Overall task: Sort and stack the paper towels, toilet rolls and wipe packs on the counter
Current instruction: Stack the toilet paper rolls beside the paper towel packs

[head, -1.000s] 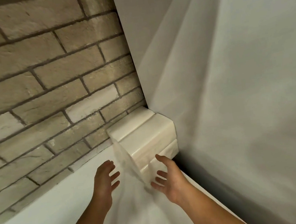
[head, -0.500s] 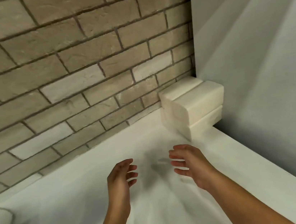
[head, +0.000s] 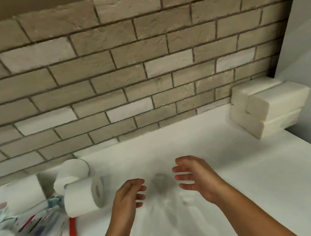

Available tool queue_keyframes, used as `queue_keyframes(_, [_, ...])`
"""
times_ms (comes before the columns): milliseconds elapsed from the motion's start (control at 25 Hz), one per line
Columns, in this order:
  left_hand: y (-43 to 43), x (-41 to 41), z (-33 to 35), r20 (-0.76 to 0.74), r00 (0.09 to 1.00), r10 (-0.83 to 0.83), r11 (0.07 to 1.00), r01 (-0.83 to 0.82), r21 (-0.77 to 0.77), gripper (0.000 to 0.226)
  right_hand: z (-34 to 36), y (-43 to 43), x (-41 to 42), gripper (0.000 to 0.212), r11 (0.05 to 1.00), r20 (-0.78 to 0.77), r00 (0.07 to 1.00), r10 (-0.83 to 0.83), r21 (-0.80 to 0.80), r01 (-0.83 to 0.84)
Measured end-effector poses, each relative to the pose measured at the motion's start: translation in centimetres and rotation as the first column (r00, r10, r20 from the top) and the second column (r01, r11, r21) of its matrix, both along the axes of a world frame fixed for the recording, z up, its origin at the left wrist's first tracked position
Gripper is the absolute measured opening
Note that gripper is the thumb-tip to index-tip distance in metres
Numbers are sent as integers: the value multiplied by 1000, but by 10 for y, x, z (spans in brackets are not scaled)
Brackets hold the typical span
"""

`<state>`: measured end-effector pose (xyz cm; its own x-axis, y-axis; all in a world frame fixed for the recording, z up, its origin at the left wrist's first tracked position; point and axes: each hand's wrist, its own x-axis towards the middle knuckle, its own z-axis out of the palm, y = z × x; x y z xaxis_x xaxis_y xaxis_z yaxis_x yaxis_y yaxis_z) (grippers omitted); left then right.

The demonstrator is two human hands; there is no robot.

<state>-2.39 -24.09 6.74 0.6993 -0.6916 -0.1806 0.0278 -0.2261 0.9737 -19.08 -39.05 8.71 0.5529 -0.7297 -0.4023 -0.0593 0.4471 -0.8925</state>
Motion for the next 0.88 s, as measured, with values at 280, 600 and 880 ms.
queue_keyframes(280, [84, 55, -17, -214, 962, 169, 985, -171, 12, 23, -1, 52, 54, 21, 994, -36, 994, 107, -4, -107])
queue_keyframes(600, [165, 71, -13, -47, 947, 317, 947, -314, 65, 19, -5, 91, 109, 20, 958, -64, 956, 285, -18, -287])
queue_keyframes(880, [231, 112, 32, 535, 701, 472, 770, -623, 137, 12, -15, 130, 147, 19, 904, -86, 901, 425, -9, -427])
